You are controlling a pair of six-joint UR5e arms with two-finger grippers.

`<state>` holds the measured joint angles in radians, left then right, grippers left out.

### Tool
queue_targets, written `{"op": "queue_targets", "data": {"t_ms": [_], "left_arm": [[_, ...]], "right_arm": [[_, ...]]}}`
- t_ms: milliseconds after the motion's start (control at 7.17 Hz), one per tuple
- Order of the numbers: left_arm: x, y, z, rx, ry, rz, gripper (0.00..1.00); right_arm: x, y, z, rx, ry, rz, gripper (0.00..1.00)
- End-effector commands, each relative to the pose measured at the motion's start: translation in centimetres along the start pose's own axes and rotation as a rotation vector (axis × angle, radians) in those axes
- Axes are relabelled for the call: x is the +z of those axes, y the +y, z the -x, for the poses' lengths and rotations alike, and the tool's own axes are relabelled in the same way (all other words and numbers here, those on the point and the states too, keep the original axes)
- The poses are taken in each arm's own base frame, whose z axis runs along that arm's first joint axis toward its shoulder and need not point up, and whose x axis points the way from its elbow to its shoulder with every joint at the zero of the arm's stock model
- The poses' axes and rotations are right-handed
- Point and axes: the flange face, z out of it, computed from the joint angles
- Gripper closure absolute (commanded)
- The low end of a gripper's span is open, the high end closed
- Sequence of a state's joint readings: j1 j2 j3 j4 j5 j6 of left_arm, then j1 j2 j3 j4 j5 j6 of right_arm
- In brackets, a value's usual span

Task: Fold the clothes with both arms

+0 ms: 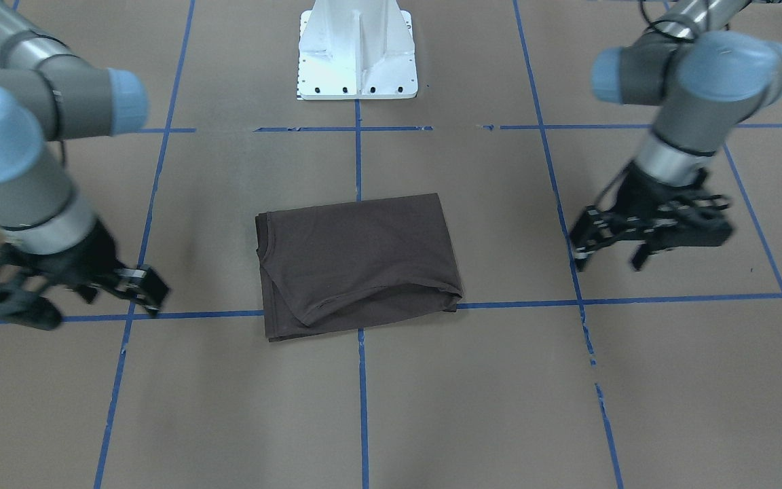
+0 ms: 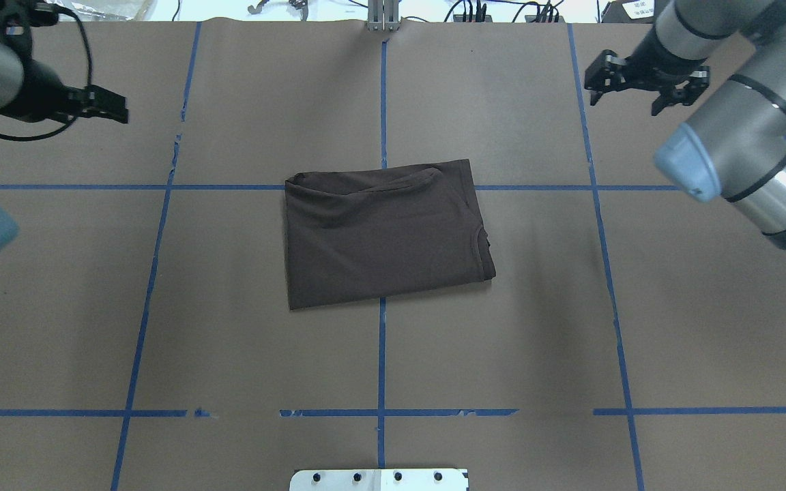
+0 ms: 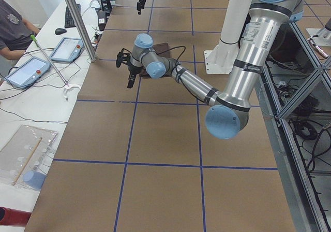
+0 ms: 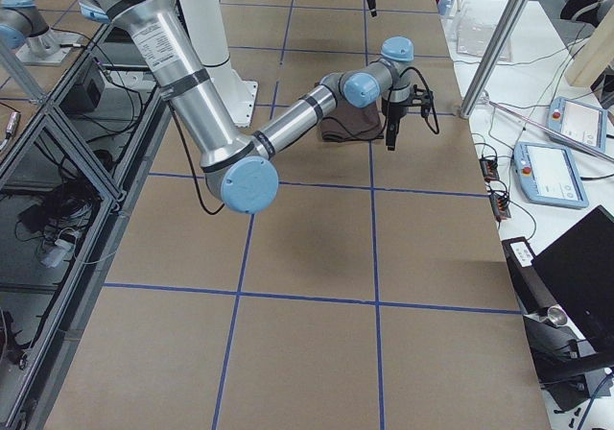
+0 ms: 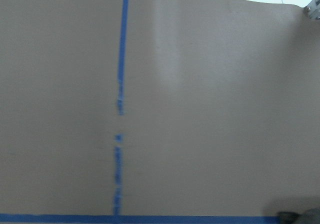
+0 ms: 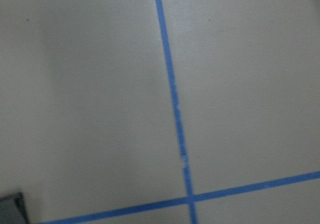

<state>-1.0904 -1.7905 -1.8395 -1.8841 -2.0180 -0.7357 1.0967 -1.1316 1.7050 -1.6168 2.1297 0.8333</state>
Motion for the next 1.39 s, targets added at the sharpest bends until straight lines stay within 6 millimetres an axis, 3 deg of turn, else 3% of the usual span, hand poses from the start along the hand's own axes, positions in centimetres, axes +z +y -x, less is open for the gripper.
{"op": "queue_targets", "data": {"t_ms": [0,139,279,418,558,697,837,1116,1255], "left_arm": [[-6.3,3.6,17.3,0.296,-0.044,0.062,0.00],[-7.0,6.3,23.2,0.436,-0.066,0.108,0.00],[-8.5,9.6,28.5,0.469,-0.098,0.128,0.00],[-9.8,11.2,30.0,0.435,-0.114,0.114,0.00],[-9.8,10.4,30.2,0.438,-0.128,0.107,0.00],[-10.3,11.5,31.9,0.401,-0.143,0.110,0.00],[-9.1,11.6,33.3,0.366,-0.144,0.142,0.00],[-6.7,6.9,34.2,0.299,-0.132,0.222,0.00],[-6.3,6.2,34.3,0.287,-0.128,0.235,0.00]], "right_arm": [[-1.0,0.9,-19.8,-0.158,0.008,0.076,0.00],[-0.9,2.2,-27.1,-0.269,0.022,0.100,0.00],[-2.0,4.5,-34.1,-0.314,0.007,0.102,0.00],[-1.3,7.7,-36.4,-0.286,-0.082,0.133,0.00],[-0.1,7.9,-37.3,-0.270,-0.095,0.157,0.00],[-1.2,7.8,-37.5,-0.274,-0.093,0.134,0.00],[-1.5,8.4,-37.7,-0.257,-0.089,0.132,0.00],[-1.5,9.7,-39.8,-0.217,-0.085,0.135,0.00],[-1.6,9.7,-40.2,-0.209,-0.083,0.133,0.00]]}}
